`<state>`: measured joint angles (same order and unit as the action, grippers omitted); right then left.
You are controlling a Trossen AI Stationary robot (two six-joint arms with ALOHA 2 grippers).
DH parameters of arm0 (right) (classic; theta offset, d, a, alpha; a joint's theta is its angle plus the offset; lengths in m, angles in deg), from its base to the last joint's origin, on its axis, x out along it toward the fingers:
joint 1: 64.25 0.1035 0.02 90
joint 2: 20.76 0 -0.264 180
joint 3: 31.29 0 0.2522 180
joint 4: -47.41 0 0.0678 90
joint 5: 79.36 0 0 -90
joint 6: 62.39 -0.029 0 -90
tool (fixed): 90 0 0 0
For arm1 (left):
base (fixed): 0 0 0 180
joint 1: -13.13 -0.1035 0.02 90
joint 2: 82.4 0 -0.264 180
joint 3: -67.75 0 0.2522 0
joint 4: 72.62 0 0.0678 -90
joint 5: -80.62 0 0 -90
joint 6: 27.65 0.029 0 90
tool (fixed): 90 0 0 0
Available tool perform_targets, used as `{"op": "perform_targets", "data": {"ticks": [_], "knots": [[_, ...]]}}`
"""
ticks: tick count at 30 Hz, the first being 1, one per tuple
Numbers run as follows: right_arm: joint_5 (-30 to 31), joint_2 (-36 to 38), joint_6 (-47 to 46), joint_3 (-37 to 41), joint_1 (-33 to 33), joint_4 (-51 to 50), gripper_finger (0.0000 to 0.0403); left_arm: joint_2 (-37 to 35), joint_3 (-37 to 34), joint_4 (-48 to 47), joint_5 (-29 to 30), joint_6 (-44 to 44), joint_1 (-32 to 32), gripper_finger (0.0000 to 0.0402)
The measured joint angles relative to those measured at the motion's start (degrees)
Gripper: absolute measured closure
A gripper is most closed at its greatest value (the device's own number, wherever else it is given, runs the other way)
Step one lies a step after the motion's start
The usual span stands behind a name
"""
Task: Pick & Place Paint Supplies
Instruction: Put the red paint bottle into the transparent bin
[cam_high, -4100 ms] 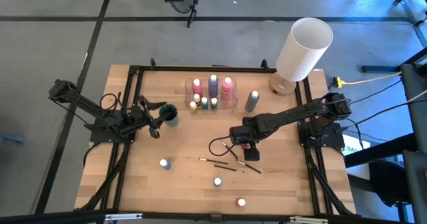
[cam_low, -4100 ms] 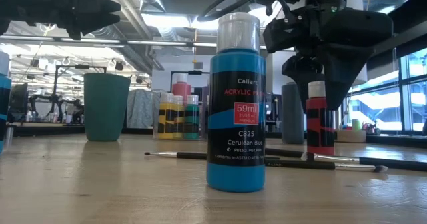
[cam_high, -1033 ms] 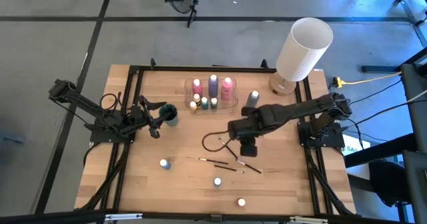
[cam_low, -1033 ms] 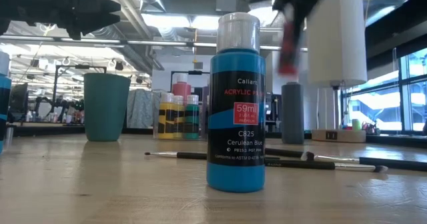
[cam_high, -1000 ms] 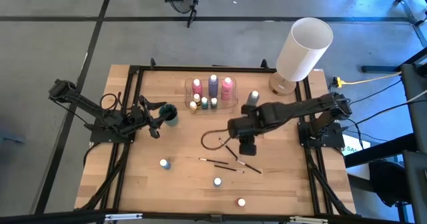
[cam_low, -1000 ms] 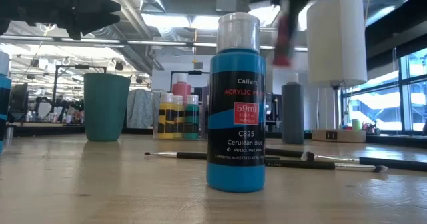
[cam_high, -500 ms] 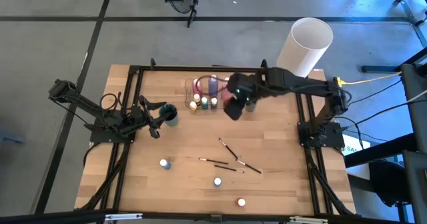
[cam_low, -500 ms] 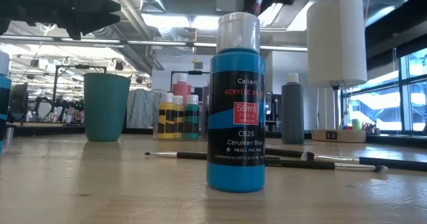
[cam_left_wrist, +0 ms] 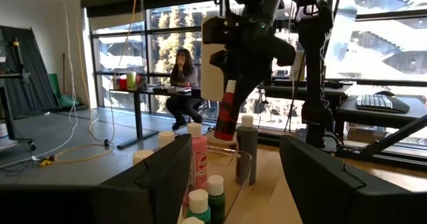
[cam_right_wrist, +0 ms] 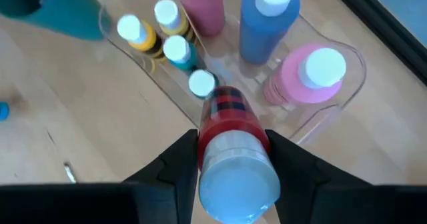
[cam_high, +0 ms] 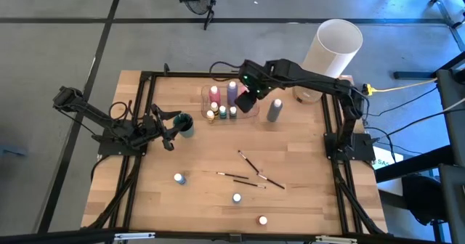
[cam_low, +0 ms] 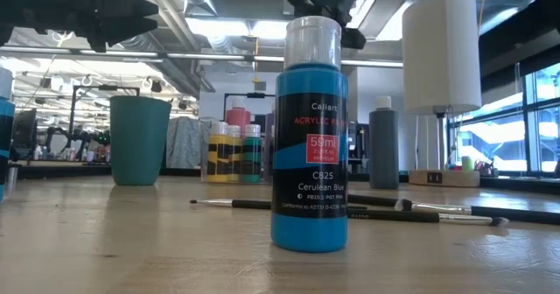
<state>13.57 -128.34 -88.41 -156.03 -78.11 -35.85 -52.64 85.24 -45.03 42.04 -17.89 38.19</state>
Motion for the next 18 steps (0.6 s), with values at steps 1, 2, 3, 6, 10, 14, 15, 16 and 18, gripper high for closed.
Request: {"op": "perform_targets", "data": {"ticks": [1,2,3,6,10,14,15,16,18], "knots": [[0.01,-0.17,0.94,0.0,-0.16,-0.26,0.0257,0.0,0.0,0.02,0.0,0.0,0.02,0.0178],[-0.02,-0.23,1.69,0.0,-0.3,-0.64,0.0257,0.02,0.0,0.0,0.0,0.0,0.02,0.0178],[-0.02,-0.25,2.49,0.0,-0.39,-1.32,0.0257,0.01,0.0,0.01,-0.01,0.0,0.02,0.0178],[-0.04,-0.25,3.74,0.0,-0.4,-3.99,0.0257,0.02,0.0,0.0,0.0,0.0,0.01,0.0178],[2.7,-0.25,4.2,0.0,-0.34,-6.12,0.0255,0.01,0.0,0.0,0.0,0.0,0.0,0.0178],[4.2,-0.25,4.42,0.0,-0.38,-5.92,0.0255,0.0,0.0,0.0,0.0,0.0,0.01,0.0178],[4.2,-0.25,4.44,0.0,-0.38,-5.94,0.0255,0.02,0.0,0.0,0.0,0.0,0.0,0.0178],[4.19,-0.25,4.44,0.02,-0.35,-5.98,0.0256,0.01,0.0,0.02,0.0,0.0,0.0,0.0178],[4.18,-0.25,4.43,0.02,-0.17,-6.12,0.0257,0.02,0.0,0.0,0.0,0.0,0.02,0.0178]]}}
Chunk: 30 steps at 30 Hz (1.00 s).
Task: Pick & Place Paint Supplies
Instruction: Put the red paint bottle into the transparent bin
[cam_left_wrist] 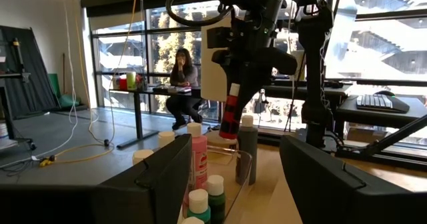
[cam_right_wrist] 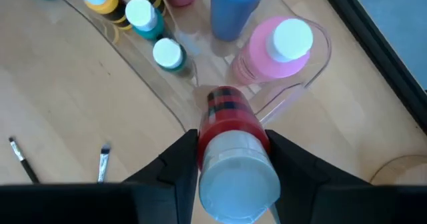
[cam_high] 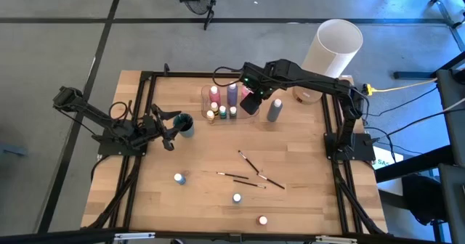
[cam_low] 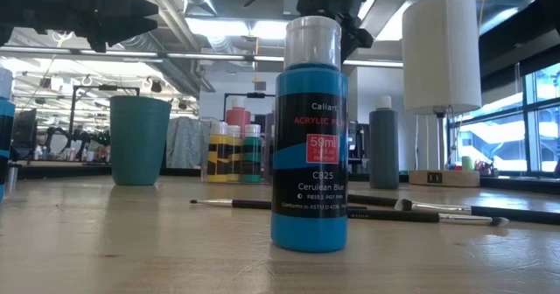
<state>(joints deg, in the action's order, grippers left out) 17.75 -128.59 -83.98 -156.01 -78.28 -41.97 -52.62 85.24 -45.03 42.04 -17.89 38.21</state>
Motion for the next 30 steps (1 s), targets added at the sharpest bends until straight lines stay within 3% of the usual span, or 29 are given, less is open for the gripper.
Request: {"op": "perform_targets", "data": {"ticks": [15,30], "knots": [[-0.23,-6.53,0.01,0.04,-0.19,1.29,0.0258,0.0,0.0,0.01,-0.01,0.0,-0.02,0.0178],[0.37,-7.85,-1.37,0.06,-0.89,1.24,0.0258,-0.01,0.0,0.0,-0.01,0.0,0.0,0.0178]]}}
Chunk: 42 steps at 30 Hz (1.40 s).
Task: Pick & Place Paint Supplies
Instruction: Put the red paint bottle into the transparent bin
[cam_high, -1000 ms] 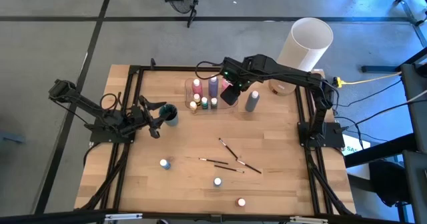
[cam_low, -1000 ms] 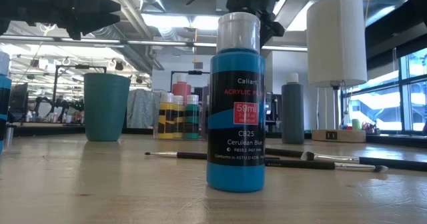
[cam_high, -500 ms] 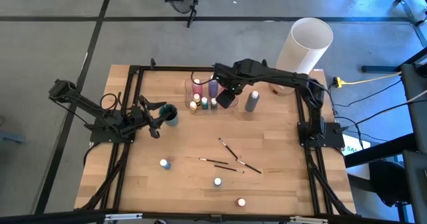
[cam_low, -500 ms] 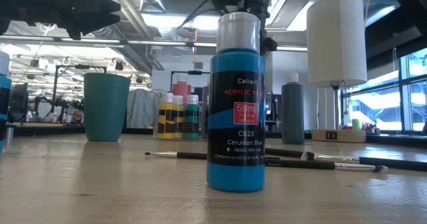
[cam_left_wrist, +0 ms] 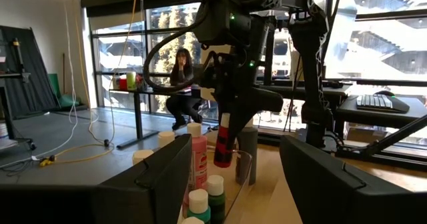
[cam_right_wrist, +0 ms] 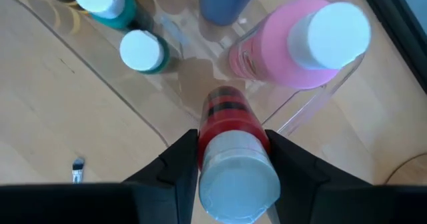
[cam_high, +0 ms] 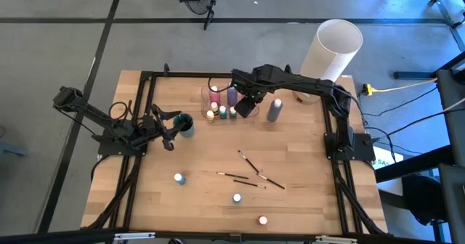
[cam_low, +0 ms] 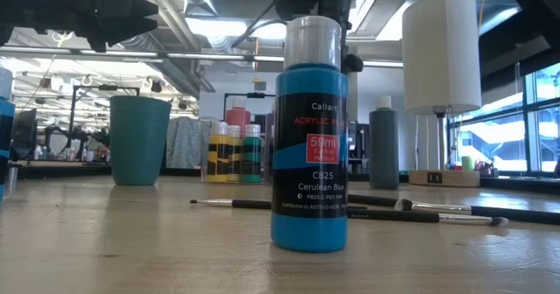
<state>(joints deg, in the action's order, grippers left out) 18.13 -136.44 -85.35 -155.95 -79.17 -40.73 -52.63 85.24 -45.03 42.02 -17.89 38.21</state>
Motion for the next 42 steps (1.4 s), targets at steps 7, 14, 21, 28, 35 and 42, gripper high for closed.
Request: {"op": "perform_targets", "data": {"ticks": [7,14,21,28,35,42], "knots": [[-0.02,-1.11,-0.17,-0.02,-0.14,0.56,0.0258,-0.01,0.0,0.0,-0.01,0.0,0.0,0.0178],[-0.18,-2.58,-0.16,-0.02,-0.32,1.17,0.0258,0.01,0.0,0.0,-0.03,0.0,-0.01,0.0178],[-0.06,-4.44,-0.15,0.31,-0.75,1.35,0.0258,0.01,0.0,-0.01,0.02,0.0,-0.01,0.0178],[-1.05,-6.19,-0.15,0.42,-0.9,1.89,0.0258,0.01,0.0,0.0,0.06,0.0,0.0,0.0178],[-1.87,-7.43,-0.89,0.61,-0.85,3.3,0.0258,0.01,0.0,0.01,0.06,0.0,-0.01,0.0178],[-2.19,-7.52,-4.91,0.64,-0.87,4.79,0.0258,0.01,0.0,0.0,0.06,0.0,-0.01,0.0178]]}}
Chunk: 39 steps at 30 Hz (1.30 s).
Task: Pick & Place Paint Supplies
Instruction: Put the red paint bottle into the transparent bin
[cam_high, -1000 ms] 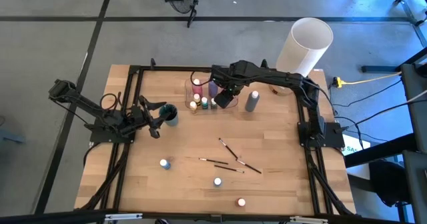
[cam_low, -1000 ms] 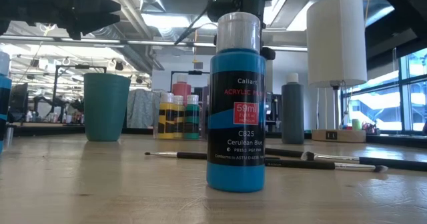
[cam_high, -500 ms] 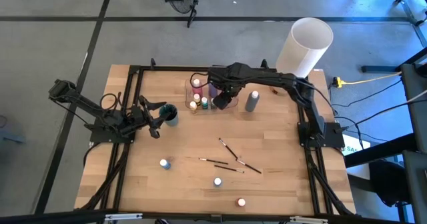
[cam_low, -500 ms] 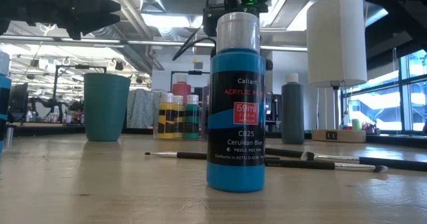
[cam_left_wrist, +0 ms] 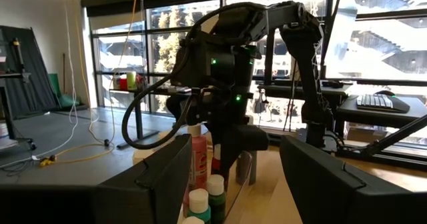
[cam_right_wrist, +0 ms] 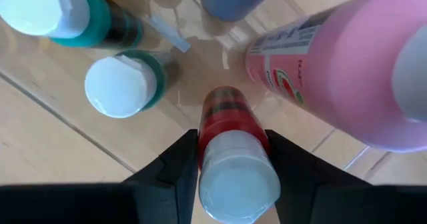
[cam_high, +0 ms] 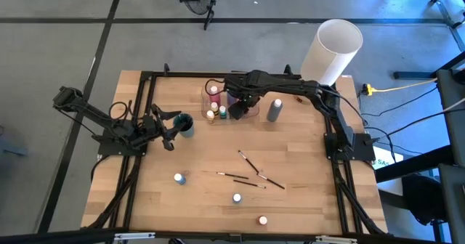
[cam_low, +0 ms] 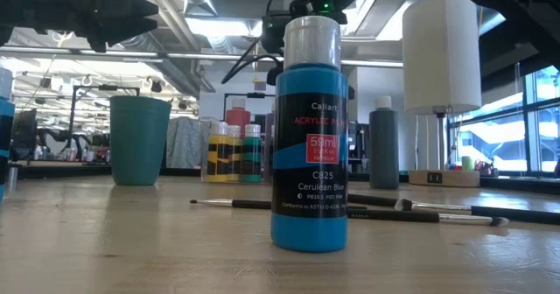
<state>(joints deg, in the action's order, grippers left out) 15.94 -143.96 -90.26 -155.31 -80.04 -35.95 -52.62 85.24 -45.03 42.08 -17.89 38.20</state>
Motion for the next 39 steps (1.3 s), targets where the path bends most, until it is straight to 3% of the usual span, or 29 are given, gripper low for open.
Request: {"op": "perform_targets", "data": {"ticks": [9,17,39], "knots": [[-4.21,-0.88,-1.7,2.59,-0.28,5.04,0.0258,0.0,0.0,0.0,-0.02,0.0,0.01,0.0178],[-3.82,-0.92,-2.46,3.13,-0.39,7.22,0.0258,-0.01,0.0,0.0,-0.02,0.0,0.0,0.0178],[-3.87,-0.92,-5.91,3.15,-0.41,3.46,0.0258,0.0,0.0,0.0,0.02,0.0,-0.01,0.0178]]}}
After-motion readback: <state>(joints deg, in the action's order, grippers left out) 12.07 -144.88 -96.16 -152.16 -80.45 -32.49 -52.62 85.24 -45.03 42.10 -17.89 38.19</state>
